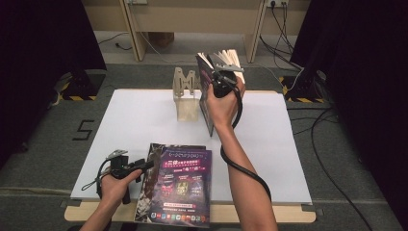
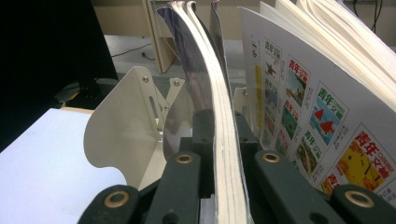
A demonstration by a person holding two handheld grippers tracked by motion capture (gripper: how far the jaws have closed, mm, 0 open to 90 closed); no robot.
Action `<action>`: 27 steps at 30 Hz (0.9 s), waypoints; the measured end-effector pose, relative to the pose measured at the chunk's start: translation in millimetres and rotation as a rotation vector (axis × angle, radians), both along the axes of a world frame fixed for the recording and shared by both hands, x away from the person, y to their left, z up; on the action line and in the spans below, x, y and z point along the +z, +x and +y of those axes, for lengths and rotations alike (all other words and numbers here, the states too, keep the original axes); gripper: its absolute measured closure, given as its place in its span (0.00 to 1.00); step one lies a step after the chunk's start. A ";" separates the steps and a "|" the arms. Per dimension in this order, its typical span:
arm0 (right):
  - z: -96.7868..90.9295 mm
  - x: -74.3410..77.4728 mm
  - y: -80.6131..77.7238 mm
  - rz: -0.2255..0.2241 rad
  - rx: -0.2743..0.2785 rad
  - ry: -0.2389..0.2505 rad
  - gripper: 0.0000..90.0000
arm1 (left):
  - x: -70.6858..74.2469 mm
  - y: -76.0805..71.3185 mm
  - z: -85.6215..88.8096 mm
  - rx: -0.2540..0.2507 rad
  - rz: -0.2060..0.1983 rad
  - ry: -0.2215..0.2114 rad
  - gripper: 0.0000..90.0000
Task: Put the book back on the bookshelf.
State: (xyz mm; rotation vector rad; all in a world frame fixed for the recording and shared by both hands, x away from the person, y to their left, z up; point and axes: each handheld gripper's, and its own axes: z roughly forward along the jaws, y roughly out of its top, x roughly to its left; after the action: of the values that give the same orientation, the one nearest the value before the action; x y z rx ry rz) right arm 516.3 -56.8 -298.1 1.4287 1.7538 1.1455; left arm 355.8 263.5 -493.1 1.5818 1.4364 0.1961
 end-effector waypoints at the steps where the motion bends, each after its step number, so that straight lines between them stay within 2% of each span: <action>1: -0.2 -0.2 0.9 -0.001 0.001 0.001 0.94 | 0.0 0.1 0.1 0.001 0.000 0.000 0.54; 10: -0.9 -1.0 6.8 -0.012 -0.016 0.007 0.94 | -1.1 0.1 -0.5 -0.001 0.003 0.001 0.54; 15: 1.1 -7.4 10.3 -0.009 -0.023 0.015 0.94 | -1.4 0.1 0.4 -0.001 0.001 0.002 0.54; 21: 2.9 -9.1 10.6 -0.014 -0.021 -0.004 0.93 | -1.5 0.0 0.1 -0.002 0.002 0.002 0.54; 25: -0.7 -6.3 9.0 0.003 -0.024 0.011 0.88 | -1.4 -0.7 -0.6 -0.004 0.003 0.002 0.54; 27: -2.0 -4.4 6.8 0.012 -0.008 0.011 0.85 | -1.1 -0.9 -0.9 -0.005 0.002 0.003 0.54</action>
State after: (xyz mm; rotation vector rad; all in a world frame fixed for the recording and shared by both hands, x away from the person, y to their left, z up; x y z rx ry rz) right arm 523.0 -58.8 -302.5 1.4507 1.7505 1.1467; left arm 355.0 262.6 -494.3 1.5888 1.4343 0.1939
